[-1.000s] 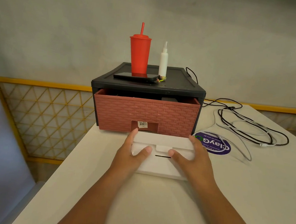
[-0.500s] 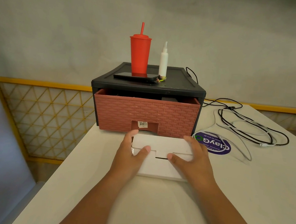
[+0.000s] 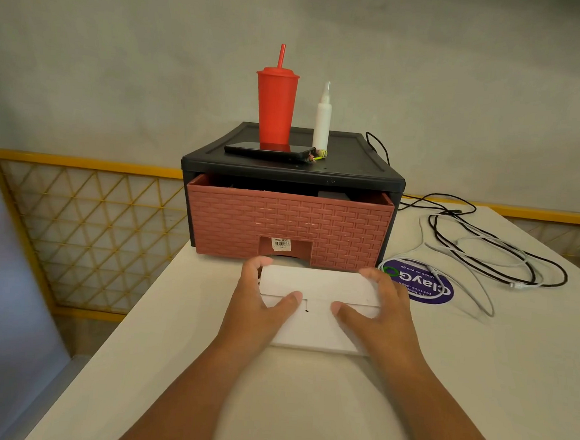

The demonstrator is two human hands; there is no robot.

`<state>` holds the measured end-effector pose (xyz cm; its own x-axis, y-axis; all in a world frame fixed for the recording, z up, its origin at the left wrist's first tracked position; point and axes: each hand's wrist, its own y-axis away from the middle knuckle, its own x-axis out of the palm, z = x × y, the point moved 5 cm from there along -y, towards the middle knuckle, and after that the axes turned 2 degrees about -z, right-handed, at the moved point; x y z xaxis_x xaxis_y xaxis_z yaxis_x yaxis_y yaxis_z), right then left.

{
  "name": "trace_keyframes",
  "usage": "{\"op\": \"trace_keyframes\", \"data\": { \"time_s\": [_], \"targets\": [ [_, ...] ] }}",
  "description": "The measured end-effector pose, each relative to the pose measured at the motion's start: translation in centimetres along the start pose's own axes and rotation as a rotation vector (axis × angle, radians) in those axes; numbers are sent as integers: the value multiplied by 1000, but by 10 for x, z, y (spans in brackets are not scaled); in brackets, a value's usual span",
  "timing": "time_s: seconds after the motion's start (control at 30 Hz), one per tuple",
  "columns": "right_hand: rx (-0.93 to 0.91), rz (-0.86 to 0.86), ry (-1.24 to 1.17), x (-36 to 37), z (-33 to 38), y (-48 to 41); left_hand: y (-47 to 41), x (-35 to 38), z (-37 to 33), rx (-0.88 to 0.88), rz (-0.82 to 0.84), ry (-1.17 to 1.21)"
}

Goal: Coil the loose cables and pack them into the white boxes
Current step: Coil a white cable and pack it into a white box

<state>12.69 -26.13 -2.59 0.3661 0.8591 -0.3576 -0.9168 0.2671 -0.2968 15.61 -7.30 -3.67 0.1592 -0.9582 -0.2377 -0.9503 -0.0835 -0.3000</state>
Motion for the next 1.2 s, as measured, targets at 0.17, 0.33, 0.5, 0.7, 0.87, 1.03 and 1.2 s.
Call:
{"op": "trace_keyframes", "data": {
  "time_s": [0.17, 0.33, 0.5, 0.7, 0.87, 1.03, 1.2],
  "targets": [
    [-28, -8, 29, 0, 1, 0, 1, 0, -1, 1, 3, 14],
    [-37, 0, -3, 0, 0, -1, 0, 1, 0, 8, -1, 11],
    [-71, -8, -24, 0, -4, -3, -1, 1, 3, 35, -4, -24],
    [-78, 2, -61, 1, -5, 0, 3, 0, 2, 75, -9, -12],
    [-41, 10, -107, -2, -5, 9, 9, -1, -1, 111, -22, -33],
    [-35, -1, -125, -10, 1, 24, 29, -4, -6, 144, -18, -69],
    [-37, -20, -139, -22, 6, 52, 54, -7, -15, 184, -9, -104]
  ]
}}
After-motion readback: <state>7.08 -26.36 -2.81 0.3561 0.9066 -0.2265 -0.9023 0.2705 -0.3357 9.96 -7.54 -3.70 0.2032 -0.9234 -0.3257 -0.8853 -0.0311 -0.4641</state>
